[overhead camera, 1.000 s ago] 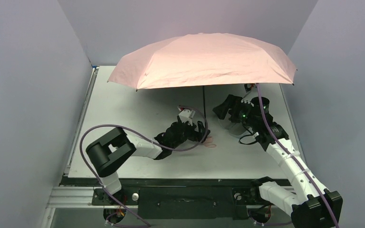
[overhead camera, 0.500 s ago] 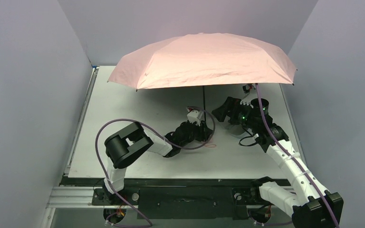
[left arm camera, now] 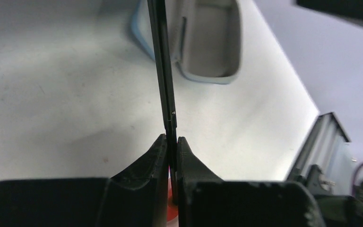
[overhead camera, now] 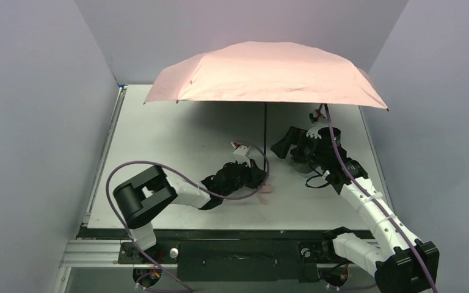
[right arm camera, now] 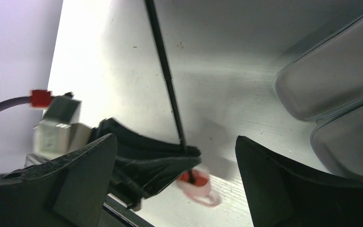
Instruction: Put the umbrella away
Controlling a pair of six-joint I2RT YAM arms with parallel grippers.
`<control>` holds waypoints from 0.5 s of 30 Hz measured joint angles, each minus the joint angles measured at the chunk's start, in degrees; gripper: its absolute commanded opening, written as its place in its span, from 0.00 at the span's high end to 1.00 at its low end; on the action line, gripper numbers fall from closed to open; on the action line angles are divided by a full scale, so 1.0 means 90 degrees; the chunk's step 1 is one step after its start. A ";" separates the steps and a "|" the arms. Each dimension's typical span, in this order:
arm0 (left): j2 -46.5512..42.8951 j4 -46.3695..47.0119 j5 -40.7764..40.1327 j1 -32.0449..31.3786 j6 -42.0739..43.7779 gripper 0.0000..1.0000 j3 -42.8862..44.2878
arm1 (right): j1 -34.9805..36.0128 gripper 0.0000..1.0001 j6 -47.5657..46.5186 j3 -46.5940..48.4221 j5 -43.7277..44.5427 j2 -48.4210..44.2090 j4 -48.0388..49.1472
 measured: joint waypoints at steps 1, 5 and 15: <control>-0.0199 -0.0010 -0.0002 -0.0046 -0.0058 1.00 -0.0119 | 0.0005 0.09 0.0022 0.0007 0.0002 -0.0005 -0.0019; -0.1151 -0.0080 -0.0180 -0.0313 -0.0369 1.00 -0.0607 | 0.0046 0.09 0.0124 0.0073 -0.0078 -0.0005 -0.0002; -0.2861 -0.0833 -0.0253 -0.1678 -0.0746 1.00 -0.1338 | 0.0255 0.09 0.0784 0.0085 -0.0828 -0.0002 0.1083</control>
